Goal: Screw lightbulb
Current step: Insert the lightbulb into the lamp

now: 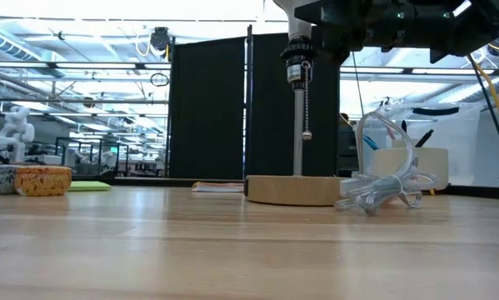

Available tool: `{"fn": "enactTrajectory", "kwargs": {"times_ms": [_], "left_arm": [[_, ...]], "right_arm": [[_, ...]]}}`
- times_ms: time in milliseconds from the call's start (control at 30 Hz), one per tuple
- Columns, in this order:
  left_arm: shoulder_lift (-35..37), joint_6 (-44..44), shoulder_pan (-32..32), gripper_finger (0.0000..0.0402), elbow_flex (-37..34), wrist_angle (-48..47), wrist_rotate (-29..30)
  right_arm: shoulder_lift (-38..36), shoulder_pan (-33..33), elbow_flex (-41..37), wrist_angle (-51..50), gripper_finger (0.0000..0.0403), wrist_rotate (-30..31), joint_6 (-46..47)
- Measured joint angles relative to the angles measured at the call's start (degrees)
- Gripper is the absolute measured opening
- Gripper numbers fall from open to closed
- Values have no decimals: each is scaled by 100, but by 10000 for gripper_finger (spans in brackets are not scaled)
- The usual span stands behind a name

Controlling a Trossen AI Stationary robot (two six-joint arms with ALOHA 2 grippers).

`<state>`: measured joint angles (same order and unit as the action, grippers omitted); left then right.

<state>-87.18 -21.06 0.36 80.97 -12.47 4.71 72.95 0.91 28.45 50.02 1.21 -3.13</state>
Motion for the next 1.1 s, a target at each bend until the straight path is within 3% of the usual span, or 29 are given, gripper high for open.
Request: {"fn": "enactTrajectory", "kwargs": {"times_ms": [433, 1100], "left_arm": [[-2, -1, -7, 0, -2, -3, -4], [-7, -48, 0, 0, -7, 61, 79]], "right_arm": [[-57, 228, 13, 37, 254, 161, 43], [-60, 459, 17, 37, 254, 996, 139]]}}
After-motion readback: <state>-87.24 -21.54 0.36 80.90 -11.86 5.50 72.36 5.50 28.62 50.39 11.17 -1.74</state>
